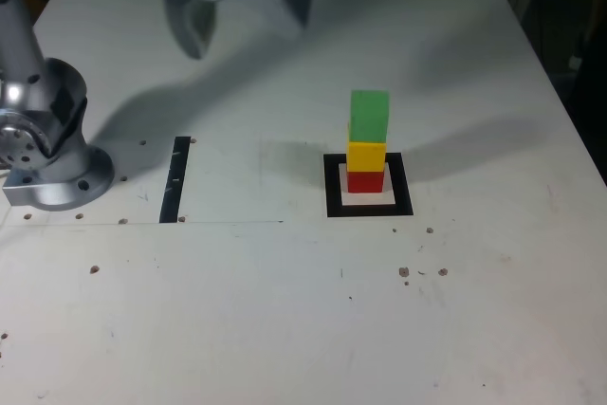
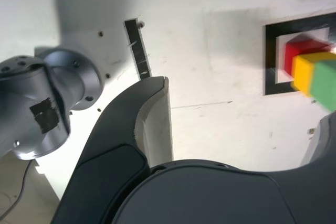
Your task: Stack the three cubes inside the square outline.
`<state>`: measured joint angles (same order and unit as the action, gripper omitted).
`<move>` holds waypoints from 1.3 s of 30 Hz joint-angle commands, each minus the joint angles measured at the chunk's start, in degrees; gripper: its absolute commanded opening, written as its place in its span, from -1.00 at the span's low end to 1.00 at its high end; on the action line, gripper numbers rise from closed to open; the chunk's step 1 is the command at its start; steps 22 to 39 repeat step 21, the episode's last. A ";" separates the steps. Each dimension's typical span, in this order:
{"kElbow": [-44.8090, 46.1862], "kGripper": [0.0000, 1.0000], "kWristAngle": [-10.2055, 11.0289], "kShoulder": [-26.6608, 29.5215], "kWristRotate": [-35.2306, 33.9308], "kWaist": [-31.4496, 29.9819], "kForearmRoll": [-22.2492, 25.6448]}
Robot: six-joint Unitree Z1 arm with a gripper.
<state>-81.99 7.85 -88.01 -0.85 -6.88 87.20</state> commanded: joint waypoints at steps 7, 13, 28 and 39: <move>24.35 0.99 -2.77 7.30 -0.02 2.06 -12.19; 33.60 0.99 -4.24 6.84 2.75 5.76 -20.01; 39.55 0.99 -5.81 5.42 5.73 9.46 -26.27; 39.55 0.99 -5.81 5.42 5.73 9.46 -26.27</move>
